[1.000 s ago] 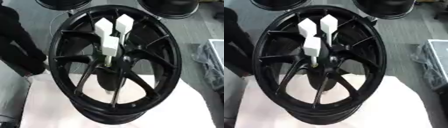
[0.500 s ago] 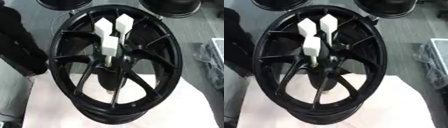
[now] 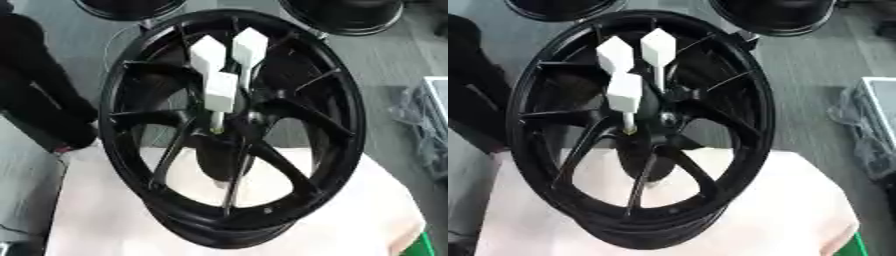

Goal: Pull the pin out of the wheel hub.

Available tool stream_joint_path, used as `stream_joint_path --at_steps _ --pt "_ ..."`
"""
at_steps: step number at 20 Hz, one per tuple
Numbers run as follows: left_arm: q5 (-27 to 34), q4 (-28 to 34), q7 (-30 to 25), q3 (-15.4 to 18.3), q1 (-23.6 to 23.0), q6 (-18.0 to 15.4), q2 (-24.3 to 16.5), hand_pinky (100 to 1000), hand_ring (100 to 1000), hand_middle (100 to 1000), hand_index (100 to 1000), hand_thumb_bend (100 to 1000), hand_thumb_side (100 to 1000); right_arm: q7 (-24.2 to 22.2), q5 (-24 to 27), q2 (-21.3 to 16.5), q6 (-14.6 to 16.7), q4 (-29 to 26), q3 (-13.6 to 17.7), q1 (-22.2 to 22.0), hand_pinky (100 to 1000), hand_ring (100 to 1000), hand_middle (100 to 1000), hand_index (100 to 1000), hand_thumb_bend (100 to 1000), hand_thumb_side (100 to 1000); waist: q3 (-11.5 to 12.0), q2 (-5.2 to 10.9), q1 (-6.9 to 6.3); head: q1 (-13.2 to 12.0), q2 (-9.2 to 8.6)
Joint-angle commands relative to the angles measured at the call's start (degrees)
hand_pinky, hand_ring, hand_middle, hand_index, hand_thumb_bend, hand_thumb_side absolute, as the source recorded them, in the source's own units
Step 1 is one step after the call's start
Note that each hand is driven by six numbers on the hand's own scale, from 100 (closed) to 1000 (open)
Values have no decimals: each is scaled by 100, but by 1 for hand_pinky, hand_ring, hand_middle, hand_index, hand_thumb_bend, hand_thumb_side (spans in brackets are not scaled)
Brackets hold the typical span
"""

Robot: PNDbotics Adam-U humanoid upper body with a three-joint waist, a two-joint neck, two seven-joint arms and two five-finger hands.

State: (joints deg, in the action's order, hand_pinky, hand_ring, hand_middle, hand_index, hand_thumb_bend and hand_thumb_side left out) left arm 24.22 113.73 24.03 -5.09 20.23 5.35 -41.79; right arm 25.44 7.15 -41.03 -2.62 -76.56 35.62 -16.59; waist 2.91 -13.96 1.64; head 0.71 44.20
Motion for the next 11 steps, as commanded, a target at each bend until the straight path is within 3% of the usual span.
stream_joint_path --at_steps 1,2,6,11 --pt "-15 86 1 56 54 7 -108 609 605 508 650 100 608 145 67 -131 -36 -159 97 17 676 940 802 924 100 718 0 46 -3 -12 -8" --pt "-13 86 2 58 59 5 -101 609 604 508 650 100 608 192 184 -115 -19 -238 95 41 649 915 781 908 100 785 0 47 -5 -14 -8" --pt "11 86 2 41 115 17 17 609 606 509 650 100 616 184 1060 -74 279 -937 -4 252 574 791 685 822 100 704 8 46 -27 -43 -8" --pt "90 86 -13 -7 274 27 364 607 607 509 648 100 629 135 1756 -22 612 -1921 -231 951 560 768 627 782 100 575 62 40 -65 -36 -8"
